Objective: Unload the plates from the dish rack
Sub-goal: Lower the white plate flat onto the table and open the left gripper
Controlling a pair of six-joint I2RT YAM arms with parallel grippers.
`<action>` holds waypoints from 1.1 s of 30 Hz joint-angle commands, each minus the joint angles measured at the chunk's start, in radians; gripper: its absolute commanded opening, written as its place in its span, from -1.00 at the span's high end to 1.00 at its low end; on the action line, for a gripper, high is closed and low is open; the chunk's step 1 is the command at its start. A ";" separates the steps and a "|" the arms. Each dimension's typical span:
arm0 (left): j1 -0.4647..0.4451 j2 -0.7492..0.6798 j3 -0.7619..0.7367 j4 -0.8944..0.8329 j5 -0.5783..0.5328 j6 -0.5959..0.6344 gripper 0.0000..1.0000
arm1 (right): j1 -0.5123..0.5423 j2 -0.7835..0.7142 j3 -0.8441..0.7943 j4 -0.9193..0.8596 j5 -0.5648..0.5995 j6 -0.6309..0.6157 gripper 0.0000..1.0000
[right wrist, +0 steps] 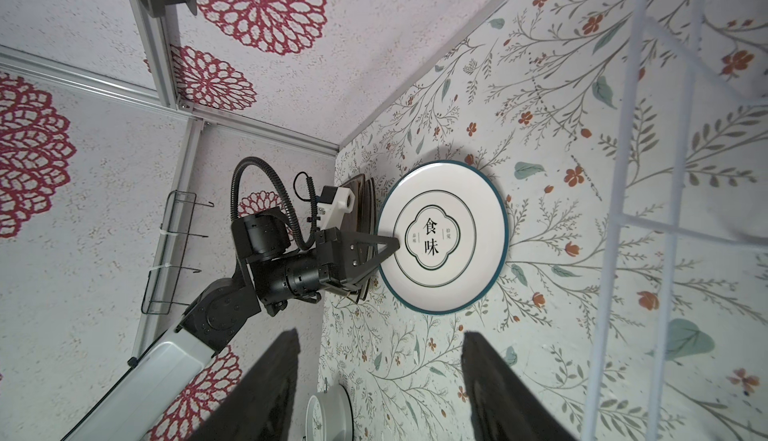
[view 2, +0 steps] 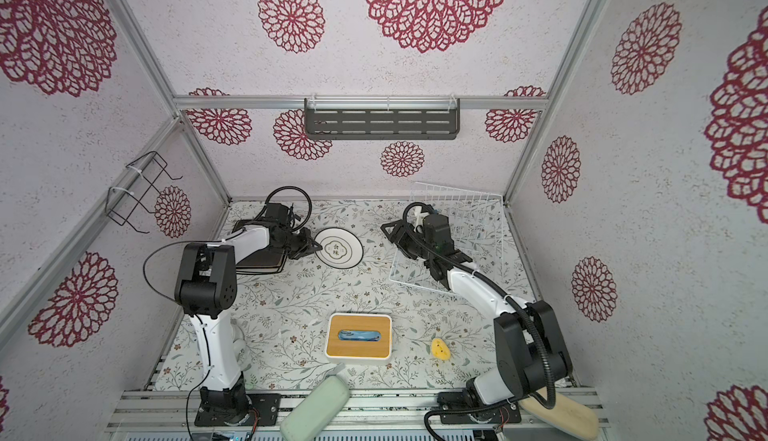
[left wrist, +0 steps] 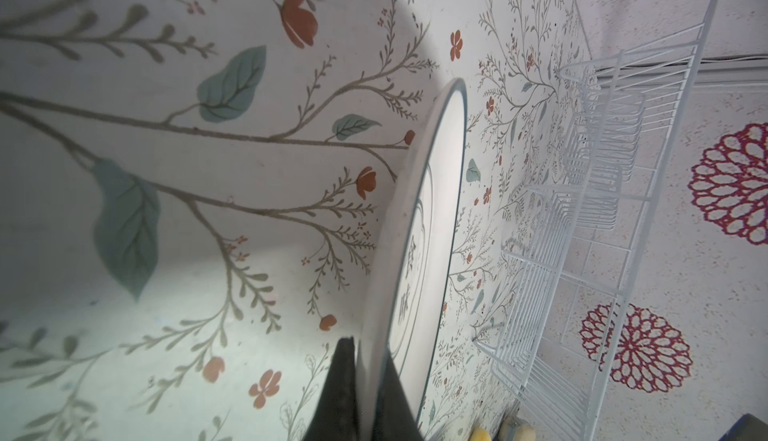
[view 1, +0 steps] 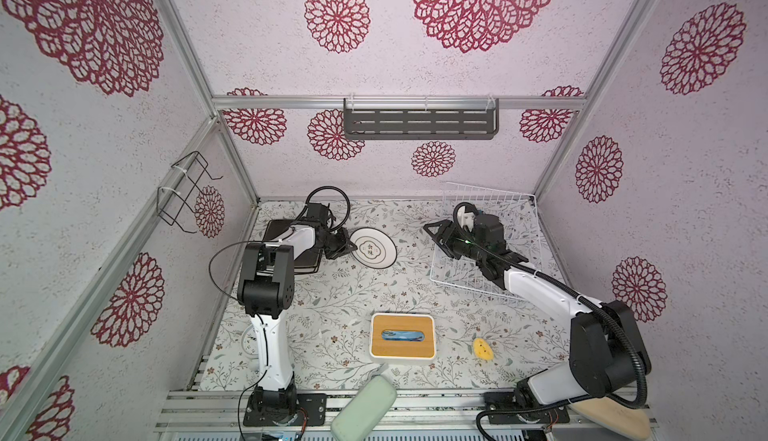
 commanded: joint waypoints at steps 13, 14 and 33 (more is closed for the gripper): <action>-0.006 0.028 0.050 0.000 0.004 0.003 0.41 | -0.026 -0.072 0.014 -0.005 0.010 -0.038 -0.35; -0.006 0.029 0.049 0.001 0.003 0.002 0.37 | -0.026 -0.072 0.013 -0.004 0.011 -0.036 -0.36; 0.001 0.046 0.046 -0.006 -0.039 -0.013 0.01 | -0.032 -0.084 0.002 0.005 0.008 -0.035 -0.38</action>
